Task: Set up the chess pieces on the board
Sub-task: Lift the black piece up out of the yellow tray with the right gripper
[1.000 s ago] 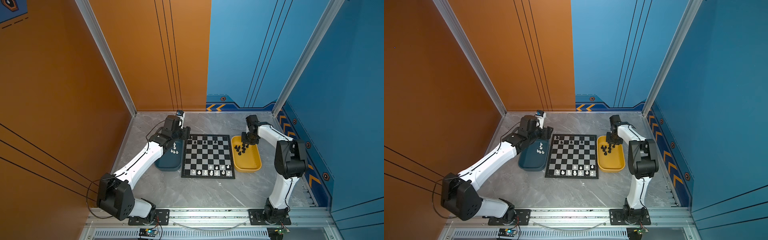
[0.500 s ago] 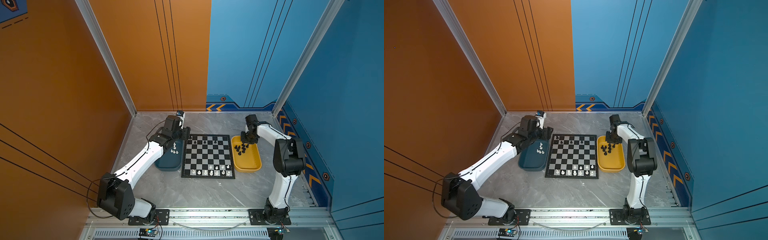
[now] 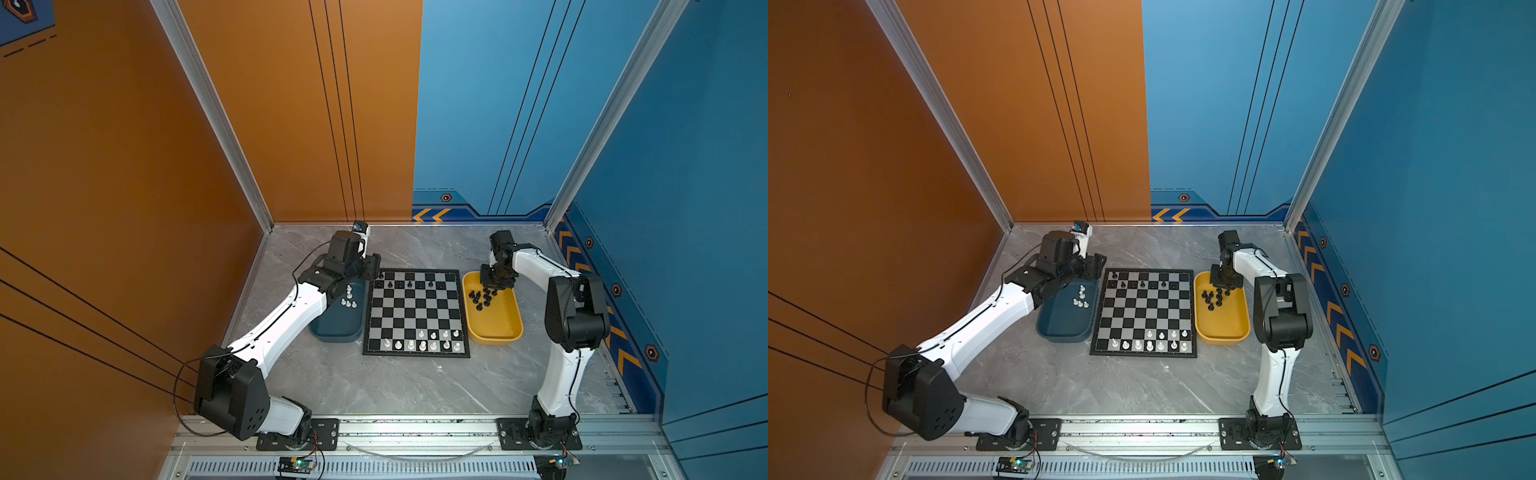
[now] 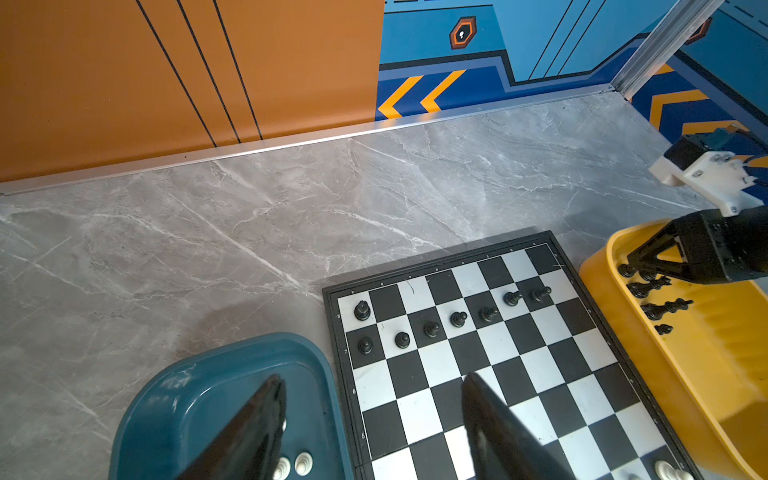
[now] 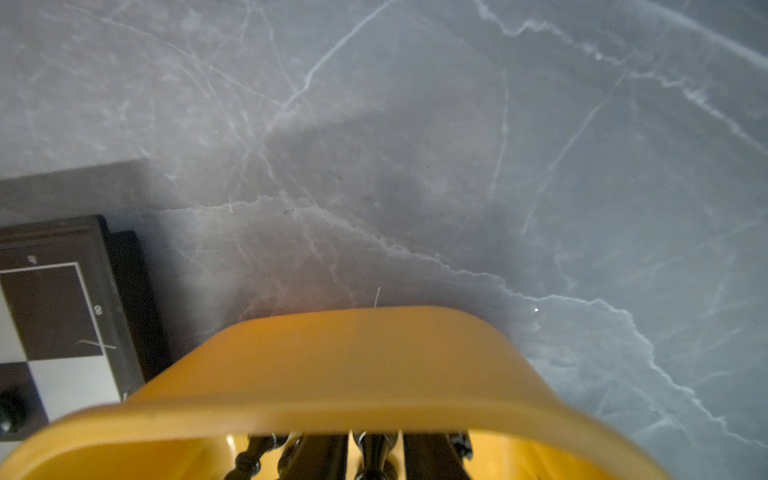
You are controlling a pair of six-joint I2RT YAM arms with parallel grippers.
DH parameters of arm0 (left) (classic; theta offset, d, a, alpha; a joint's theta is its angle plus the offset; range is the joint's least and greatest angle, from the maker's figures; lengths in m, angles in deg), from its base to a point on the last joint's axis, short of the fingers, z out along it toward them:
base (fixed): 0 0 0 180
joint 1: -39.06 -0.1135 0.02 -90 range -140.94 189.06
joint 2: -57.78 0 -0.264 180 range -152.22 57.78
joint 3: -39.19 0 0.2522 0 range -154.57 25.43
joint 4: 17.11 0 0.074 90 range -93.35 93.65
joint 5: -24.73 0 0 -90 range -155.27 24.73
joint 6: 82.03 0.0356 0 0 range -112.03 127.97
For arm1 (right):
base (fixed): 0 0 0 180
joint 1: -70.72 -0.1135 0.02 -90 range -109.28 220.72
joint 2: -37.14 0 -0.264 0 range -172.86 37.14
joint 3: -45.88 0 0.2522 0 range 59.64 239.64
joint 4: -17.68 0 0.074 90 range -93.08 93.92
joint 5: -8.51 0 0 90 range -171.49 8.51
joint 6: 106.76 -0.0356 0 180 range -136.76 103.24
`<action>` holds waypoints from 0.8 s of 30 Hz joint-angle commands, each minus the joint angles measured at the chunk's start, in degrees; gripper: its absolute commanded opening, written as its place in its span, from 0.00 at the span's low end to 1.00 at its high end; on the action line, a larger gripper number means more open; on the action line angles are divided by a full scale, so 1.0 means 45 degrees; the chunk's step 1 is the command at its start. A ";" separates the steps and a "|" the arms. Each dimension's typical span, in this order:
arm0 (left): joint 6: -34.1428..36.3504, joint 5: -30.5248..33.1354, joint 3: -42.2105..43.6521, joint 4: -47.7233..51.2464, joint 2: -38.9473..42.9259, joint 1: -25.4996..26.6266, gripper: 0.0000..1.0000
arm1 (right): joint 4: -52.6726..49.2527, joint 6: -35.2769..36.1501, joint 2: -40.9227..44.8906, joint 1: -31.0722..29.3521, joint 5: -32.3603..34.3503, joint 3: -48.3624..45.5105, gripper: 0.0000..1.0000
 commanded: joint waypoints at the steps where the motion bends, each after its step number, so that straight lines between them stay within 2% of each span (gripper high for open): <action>1: -0.0065 0.0074 -0.0194 0.0200 0.0038 0.0084 0.69 | -0.0238 -0.0167 -0.0340 -0.0028 -0.0059 0.0315 0.23; 14: -0.0072 0.0093 -0.0171 0.0210 0.0078 0.0082 0.69 | -0.0439 -0.0176 -0.0498 -0.0061 0.0001 0.0655 0.13; 19: -0.0047 0.0072 -0.0189 0.0208 0.0048 0.0084 0.69 | -0.0521 -0.0176 -0.0387 -0.0069 0.0046 0.0748 0.00; 24: -0.0025 0.0035 -0.0179 0.0210 0.0073 0.0080 0.69 | -0.0606 -0.0167 0.0044 -0.0174 0.0488 0.0685 0.00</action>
